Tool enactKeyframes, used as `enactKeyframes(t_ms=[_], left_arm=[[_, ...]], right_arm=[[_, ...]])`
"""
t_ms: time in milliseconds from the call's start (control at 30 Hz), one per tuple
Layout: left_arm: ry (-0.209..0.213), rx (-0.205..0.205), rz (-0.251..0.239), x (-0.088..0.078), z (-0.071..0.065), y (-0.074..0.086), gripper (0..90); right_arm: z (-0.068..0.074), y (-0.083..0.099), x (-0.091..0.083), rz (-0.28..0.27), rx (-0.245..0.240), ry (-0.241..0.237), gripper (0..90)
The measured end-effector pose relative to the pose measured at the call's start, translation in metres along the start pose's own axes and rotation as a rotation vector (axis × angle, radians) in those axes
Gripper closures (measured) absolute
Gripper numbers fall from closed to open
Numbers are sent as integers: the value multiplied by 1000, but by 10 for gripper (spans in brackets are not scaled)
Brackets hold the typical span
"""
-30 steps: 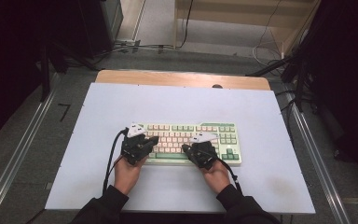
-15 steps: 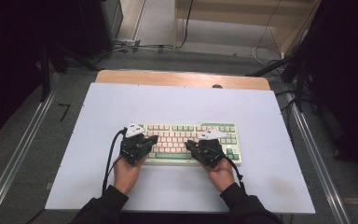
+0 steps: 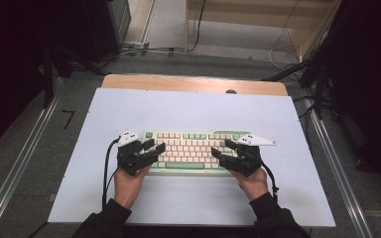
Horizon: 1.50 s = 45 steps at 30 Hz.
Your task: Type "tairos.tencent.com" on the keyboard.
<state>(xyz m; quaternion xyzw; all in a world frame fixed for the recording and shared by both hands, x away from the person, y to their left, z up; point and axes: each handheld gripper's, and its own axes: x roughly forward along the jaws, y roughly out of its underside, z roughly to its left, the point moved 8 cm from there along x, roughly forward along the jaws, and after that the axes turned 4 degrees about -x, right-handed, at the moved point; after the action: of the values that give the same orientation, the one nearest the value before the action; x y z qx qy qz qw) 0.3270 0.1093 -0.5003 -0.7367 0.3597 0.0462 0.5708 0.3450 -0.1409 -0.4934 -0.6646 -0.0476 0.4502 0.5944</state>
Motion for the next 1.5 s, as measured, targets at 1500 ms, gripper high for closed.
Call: enactKeyframes(t_ms=[1500], left_arm=[[-164,16,-21,-56,52,22,144]], right_arm=[[-111,72,-114,4,124,293,159]])
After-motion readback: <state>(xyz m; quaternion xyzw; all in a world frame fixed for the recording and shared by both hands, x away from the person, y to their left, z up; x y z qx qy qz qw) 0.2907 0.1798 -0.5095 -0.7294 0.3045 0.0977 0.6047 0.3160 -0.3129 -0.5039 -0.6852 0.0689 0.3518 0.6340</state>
